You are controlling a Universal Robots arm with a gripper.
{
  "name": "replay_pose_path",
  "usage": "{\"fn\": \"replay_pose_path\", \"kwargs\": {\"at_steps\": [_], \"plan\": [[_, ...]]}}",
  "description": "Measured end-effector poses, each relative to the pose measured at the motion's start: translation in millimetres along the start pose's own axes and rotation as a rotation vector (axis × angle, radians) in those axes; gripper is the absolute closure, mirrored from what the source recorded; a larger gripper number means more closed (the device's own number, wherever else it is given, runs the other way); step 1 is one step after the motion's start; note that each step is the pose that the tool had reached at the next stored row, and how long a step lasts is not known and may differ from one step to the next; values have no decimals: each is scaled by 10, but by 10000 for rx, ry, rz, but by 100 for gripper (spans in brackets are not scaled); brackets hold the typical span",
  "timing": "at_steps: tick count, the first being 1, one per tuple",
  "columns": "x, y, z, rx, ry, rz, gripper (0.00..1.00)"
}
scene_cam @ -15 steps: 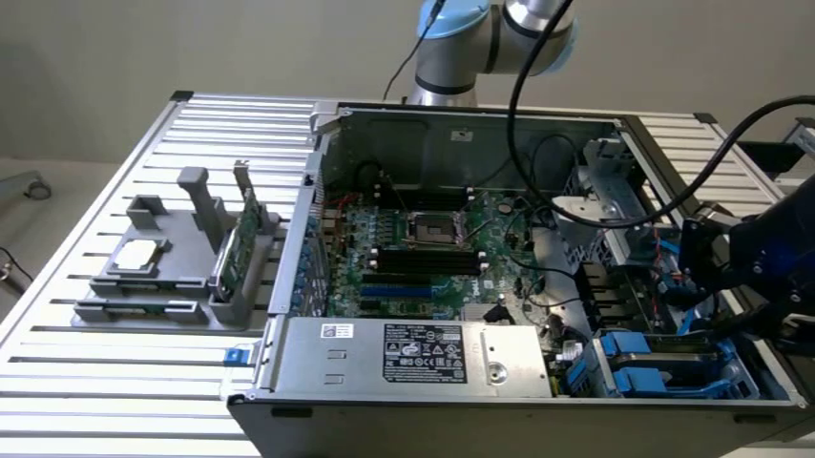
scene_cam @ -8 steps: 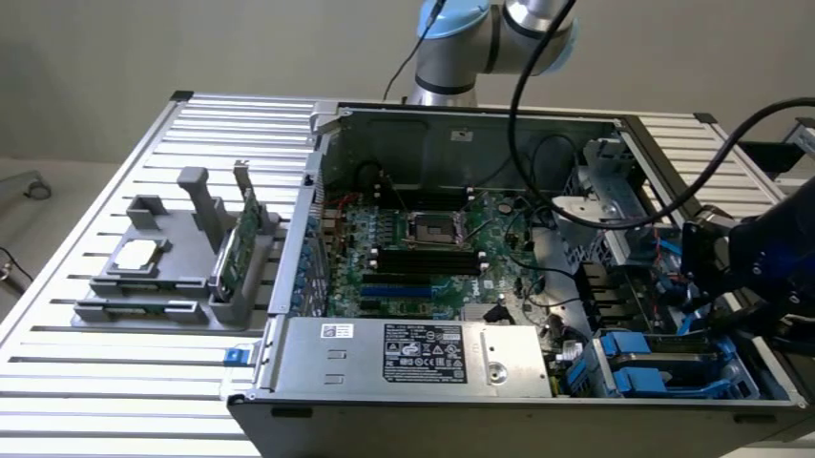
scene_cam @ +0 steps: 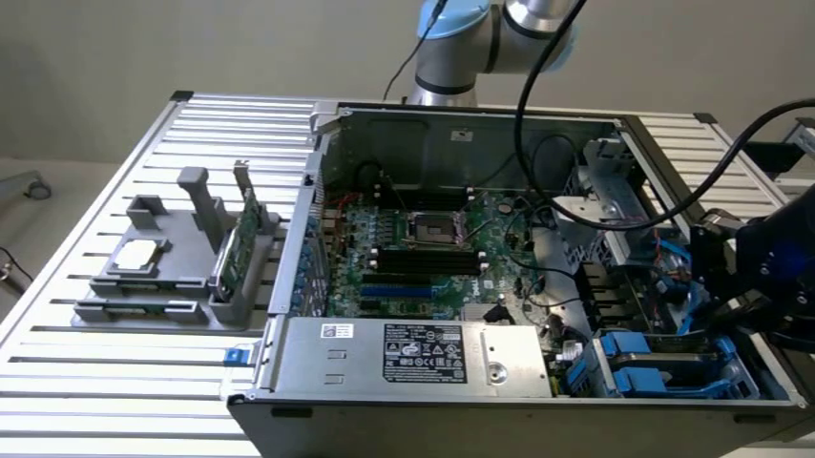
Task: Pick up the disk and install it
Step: 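Insert the disk into the insertion slot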
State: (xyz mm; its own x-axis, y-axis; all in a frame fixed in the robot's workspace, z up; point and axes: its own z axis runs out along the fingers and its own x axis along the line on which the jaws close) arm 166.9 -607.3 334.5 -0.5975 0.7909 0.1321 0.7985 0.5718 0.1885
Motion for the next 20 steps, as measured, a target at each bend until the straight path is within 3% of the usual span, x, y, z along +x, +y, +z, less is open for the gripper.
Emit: {"fn": "replay_pose_path", "kwargs": {"at_steps": [8,12,20], "plan": [[-5,-2,21,50,35,14,77],[-4,-2,20,107,76,28,77],[6,14,-60,123,92,34,77]]}}
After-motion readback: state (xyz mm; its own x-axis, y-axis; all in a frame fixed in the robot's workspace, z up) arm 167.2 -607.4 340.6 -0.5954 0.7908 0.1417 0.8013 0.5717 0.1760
